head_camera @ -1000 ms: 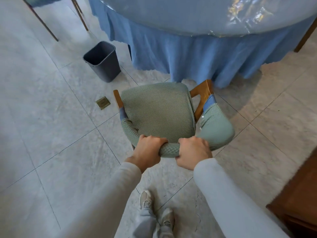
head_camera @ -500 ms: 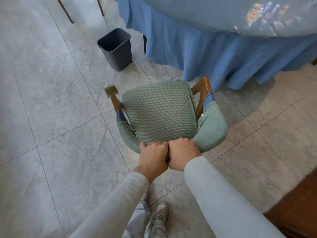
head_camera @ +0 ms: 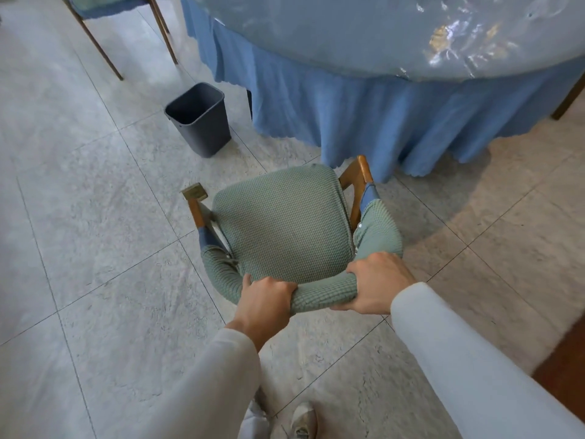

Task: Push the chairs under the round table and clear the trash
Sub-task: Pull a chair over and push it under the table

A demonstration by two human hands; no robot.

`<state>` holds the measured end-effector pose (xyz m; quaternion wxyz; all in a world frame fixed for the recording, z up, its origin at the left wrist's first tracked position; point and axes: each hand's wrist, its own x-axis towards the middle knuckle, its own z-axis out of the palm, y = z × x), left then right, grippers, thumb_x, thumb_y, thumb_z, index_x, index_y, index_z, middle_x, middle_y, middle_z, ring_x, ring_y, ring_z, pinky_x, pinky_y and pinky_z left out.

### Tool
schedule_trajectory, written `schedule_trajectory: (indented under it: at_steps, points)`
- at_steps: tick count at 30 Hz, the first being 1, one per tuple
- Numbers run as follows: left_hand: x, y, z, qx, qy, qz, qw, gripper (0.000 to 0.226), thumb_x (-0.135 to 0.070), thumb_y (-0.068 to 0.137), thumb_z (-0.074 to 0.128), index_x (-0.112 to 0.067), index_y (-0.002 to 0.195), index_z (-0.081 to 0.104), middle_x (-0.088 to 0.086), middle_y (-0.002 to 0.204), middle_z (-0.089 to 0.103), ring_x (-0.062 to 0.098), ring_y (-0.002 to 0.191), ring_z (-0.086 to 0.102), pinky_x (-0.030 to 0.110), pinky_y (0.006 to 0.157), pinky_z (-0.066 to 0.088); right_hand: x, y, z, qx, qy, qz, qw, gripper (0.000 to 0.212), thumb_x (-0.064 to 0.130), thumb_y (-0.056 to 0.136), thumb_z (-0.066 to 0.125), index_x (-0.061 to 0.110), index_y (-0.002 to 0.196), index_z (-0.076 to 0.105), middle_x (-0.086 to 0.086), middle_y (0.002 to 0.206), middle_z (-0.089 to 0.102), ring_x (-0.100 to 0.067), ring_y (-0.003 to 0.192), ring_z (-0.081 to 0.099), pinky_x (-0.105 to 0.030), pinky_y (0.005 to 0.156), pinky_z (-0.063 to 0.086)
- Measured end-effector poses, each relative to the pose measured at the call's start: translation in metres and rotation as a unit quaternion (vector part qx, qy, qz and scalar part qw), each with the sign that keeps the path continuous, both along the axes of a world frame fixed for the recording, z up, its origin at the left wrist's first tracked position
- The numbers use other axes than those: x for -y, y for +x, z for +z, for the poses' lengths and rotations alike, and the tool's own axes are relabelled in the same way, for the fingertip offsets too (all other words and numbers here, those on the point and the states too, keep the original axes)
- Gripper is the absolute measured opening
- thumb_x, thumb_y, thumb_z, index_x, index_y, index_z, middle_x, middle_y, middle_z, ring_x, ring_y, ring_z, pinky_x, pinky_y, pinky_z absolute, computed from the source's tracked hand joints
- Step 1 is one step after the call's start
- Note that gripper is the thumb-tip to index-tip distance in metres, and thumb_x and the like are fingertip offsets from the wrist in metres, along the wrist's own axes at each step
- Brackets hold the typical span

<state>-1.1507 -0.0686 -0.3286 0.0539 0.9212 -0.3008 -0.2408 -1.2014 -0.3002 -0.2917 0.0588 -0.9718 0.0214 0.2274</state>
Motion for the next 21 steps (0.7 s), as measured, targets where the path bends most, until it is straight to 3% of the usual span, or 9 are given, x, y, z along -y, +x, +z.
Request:
schedule_trajectory:
  at_steps: [4, 9, 15, 19, 21]
  points:
    - [-0.01, 0.033, 0.015, -0.007, 0.014, -0.042, 0.999, 0.029, -0.043, 0.094, 0.066, -0.039, 0.122, 0.066, -0.015, 0.109, 0.072, 0.013, 0.11, 0.064, 0.062, 0.117, 0.026, -0.024, 0.006, -0.001, 0.016, -0.004, -0.058, 0.998, 0.073, 0.094, 0.059, 0.05, 0.026, 0.081, 0.066, 0.005, 0.076, 0.063, -0.019, 0.076, 0.062, -0.031, 0.072, 0.053]
    - [-0.042, 0.092, 0.024, 0.025, 0.041, -0.061, 0.997, 0.031, -0.057, 0.085, 0.071, -0.041, 0.112, 0.07, -0.019, 0.101, 0.072, 0.009, 0.103, 0.066, 0.059, 0.11, 0.03, -0.079, 0.025, -0.001, 0.024, 0.005, -0.14, 0.99, 0.071, 0.088, 0.068, 0.056, 0.021, 0.092, 0.064, -0.002, 0.092, 0.067, -0.026, 0.091, 0.064, -0.036, 0.084, 0.049]
    - [-0.067, 0.155, 0.016, 0.046, 0.03, -0.064, 0.996, 0.03, -0.055, 0.078, 0.077, -0.039, 0.103, 0.072, -0.017, 0.094, 0.072, 0.01, 0.102, 0.065, 0.063, 0.107, 0.032, -0.128, 0.068, -0.007, 0.033, 0.001, -0.244, 0.969, 0.071, 0.092, 0.061, 0.055, 0.027, 0.088, 0.063, 0.005, 0.088, 0.068, -0.022, 0.092, 0.063, -0.038, 0.092, 0.041]
    - [-0.064, 0.156, 0.015, -0.003, 0.014, -0.06, 0.998, 0.033, -0.047, 0.076, 0.081, -0.033, 0.104, 0.07, -0.015, 0.103, 0.066, 0.017, 0.113, 0.054, 0.06, 0.101, 0.039, -0.135, 0.074, -0.008, 0.003, -0.043, -0.294, 0.955, 0.079, 0.098, 0.053, 0.051, 0.03, 0.09, 0.064, 0.006, 0.097, 0.068, -0.023, 0.106, 0.056, -0.045, 0.103, 0.032]
    - [-0.061, 0.149, 0.014, -0.045, 0.005, -0.046, 0.998, 0.047, -0.058, 0.067, 0.082, -0.034, 0.105, 0.069, -0.012, 0.106, 0.063, 0.023, 0.117, 0.046, 0.06, 0.097, 0.047, -0.14, 0.074, -0.008, -0.005, -0.06, -0.321, 0.945, 0.084, 0.099, 0.049, 0.048, 0.031, 0.095, 0.065, 0.007, 0.104, 0.066, -0.025, 0.115, 0.051, -0.056, 0.111, 0.021]
